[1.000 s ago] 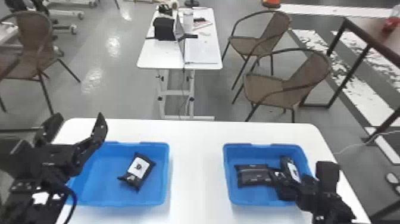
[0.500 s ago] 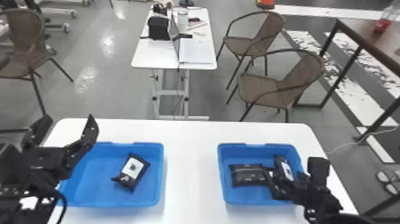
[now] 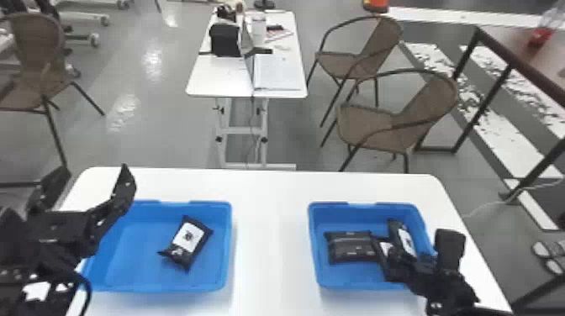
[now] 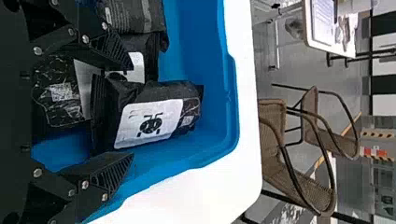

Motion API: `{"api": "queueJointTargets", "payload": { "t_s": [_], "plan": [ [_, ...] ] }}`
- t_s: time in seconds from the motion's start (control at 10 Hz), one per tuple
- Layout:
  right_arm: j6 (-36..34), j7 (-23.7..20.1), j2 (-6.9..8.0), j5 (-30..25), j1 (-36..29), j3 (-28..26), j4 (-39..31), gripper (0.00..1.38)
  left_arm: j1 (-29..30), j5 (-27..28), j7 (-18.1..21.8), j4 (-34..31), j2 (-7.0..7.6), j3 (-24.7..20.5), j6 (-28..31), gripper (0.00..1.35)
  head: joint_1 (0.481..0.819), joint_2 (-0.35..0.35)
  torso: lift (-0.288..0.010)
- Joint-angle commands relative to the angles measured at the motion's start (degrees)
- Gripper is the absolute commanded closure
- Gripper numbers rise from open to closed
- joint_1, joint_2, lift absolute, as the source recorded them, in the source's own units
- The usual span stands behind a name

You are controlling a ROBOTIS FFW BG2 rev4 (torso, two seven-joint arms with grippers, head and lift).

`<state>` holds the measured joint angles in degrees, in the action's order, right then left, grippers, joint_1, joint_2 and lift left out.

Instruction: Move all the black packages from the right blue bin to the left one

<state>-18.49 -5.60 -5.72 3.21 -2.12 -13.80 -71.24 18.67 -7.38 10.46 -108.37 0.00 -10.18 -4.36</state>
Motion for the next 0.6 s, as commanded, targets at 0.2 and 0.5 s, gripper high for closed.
{"api": "queueJointTargets", "payload": {
  "t_s": [0.2,0.5],
  "plan": [
    [-0.76,1.47,-0.08,3.03,0.19,0.18,0.05,1.04,0.49,-2.12,0.00,1.58,-0.15,-0.37,-0.39,0.14,0.695,-0.102,0.000],
    [-0.76,1.47,0.01,3.29,-0.60,0.53,-1.10,1.05,0.57,-2.12,0.00,1.85,-0.15,-0.19,-0.65,0.14,0.695,-0.094,0.000]
  ]
}}
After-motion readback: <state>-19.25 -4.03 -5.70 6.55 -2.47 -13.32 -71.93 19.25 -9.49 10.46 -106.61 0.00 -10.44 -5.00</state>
